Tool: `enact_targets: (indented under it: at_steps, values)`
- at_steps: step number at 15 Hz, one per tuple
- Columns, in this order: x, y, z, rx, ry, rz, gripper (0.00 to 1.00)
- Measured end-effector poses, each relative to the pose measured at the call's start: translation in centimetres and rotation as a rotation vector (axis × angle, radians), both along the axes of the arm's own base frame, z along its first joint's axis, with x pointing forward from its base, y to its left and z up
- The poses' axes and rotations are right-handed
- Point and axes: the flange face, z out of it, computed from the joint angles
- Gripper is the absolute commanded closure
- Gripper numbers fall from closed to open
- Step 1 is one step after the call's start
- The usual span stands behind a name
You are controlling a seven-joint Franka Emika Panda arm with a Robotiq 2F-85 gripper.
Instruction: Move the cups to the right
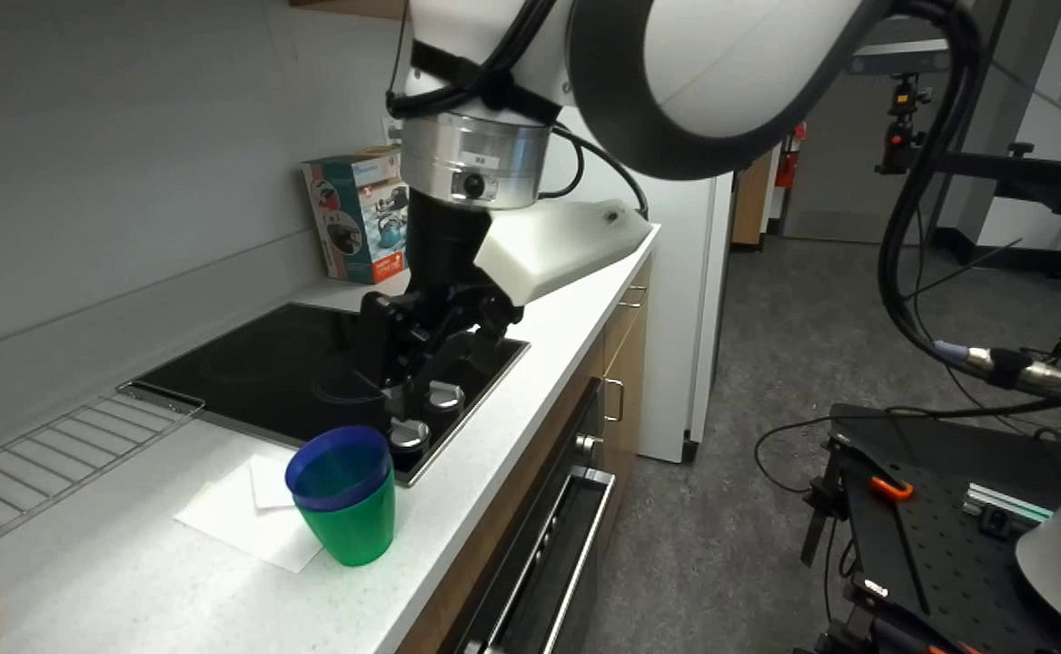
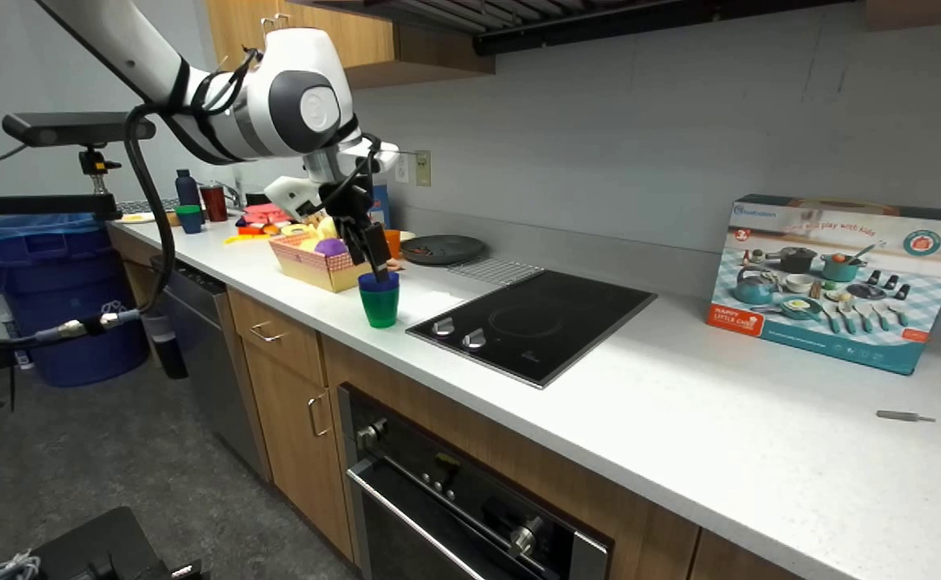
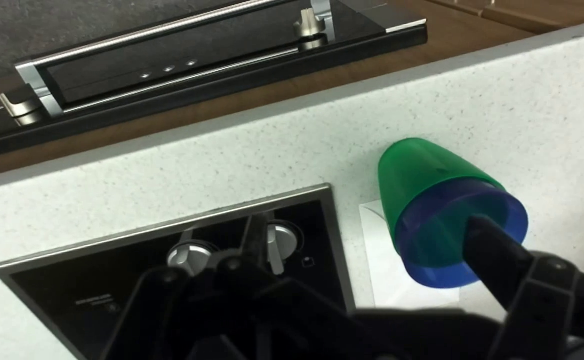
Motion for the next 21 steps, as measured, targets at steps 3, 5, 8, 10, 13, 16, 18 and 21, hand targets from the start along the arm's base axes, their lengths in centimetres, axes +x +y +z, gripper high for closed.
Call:
enact_targets:
  at_steps: [3, 5, 8, 10, 13, 16, 18, 21]
  values:
    - [1.9, 0.3, -0.9, -0.028, 0.016, 0.013, 0.00]
    - [3.0, 0.5, -1.5, -0.033, 0.020, 0.014, 0.00]
    - [4.3, 1.3, -2.5, -0.035, 0.025, 0.025, 0.00]
    - [5.0, 2.1, -3.2, -0.033, 0.029, 0.034, 0.00]
    - [5.8, 3.1, -4.2, -0.052, 0.069, 0.040, 0.00]
    - [6.4, 3.6, -4.8, -0.064, 0.090, 0.042, 0.00]
    - [6.6, 3.8, -5.3, -0.069, 0.092, 0.045, 0.00]
    - [6.7, 4.3, -6.6, -0.077, 0.105, 0.053, 0.00]
